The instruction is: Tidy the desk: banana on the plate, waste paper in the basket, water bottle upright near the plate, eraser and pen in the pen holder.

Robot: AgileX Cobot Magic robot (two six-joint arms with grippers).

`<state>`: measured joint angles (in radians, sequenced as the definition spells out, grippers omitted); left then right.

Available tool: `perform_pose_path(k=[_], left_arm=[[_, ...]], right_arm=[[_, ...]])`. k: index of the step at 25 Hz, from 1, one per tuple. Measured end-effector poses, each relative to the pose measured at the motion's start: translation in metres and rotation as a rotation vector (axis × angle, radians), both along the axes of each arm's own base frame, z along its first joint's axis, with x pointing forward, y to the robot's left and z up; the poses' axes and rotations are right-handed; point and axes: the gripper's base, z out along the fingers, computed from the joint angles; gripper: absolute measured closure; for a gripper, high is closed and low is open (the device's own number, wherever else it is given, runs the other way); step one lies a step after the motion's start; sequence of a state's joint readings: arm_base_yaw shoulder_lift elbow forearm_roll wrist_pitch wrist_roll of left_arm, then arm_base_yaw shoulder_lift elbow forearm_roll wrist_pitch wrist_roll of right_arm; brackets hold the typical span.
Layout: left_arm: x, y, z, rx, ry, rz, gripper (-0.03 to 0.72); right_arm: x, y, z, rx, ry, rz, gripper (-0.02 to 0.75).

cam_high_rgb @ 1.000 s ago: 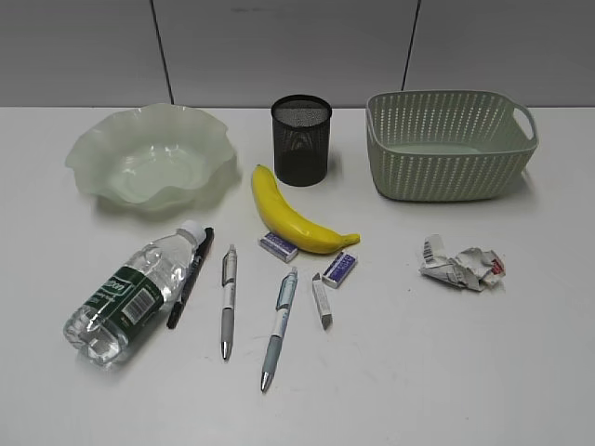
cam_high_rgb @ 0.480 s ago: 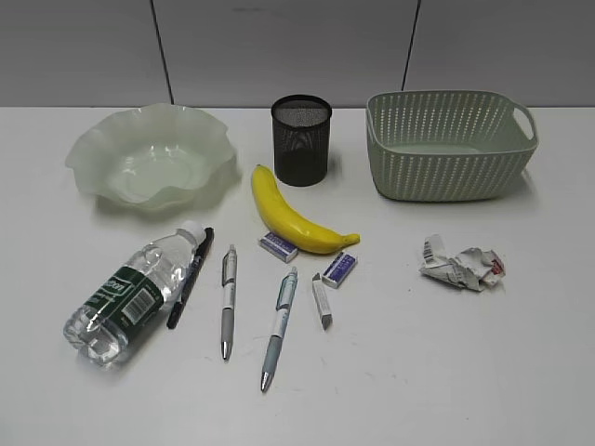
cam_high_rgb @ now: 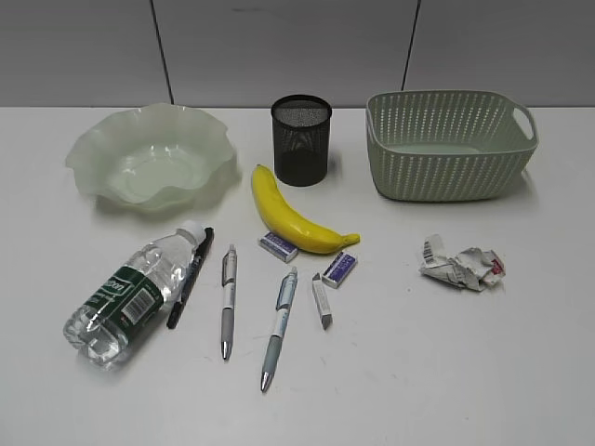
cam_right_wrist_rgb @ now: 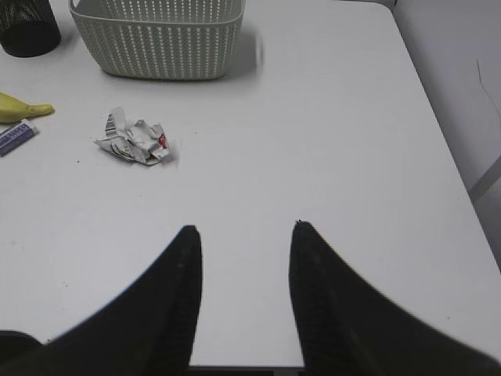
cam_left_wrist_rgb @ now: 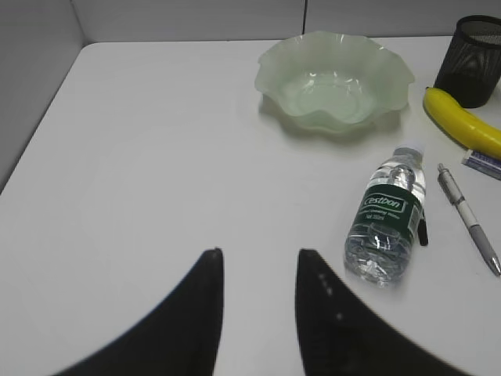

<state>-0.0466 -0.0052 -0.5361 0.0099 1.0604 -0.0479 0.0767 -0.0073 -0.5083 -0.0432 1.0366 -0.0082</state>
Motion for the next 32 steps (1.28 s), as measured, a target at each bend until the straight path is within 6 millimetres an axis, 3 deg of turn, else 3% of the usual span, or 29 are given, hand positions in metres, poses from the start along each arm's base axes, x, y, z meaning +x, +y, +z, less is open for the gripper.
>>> perform_pose_path(k=[8,14,19,26,29,32], left_arm=[[0.005,-0.001,0.001,-0.002,0.02,-0.002,0.452],[0.043,-0.007,0.015,-0.056,0.097,-0.034,0.452],[0.104,-0.022,0.027,-0.27,0.099,-0.078,0.452],[0.211,-0.045,0.02,-0.403,0.371,-0.121,0.452],[0.253,-0.067,0.021,-0.402,0.43,-0.181,0.451],[0.291,-0.102,0.015,-0.383,0.489,-0.265,0.451]], right_arm=[[0.0,0.0,0.0,0.0,0.0,0.0,0.426],[0.0,0.0,0.0,0.0,0.0,0.0,0.426],[0.0,0.0,0.0,0.0,0.0,0.0,0.426],[0.0,0.0,0.0,0.0,0.0,0.0,0.426],[0.0,0.0,0.0,0.001,0.0,0.001,0.426],[0.0,0.0,0.0,-0.001,0.0,-0.001,0.426]])
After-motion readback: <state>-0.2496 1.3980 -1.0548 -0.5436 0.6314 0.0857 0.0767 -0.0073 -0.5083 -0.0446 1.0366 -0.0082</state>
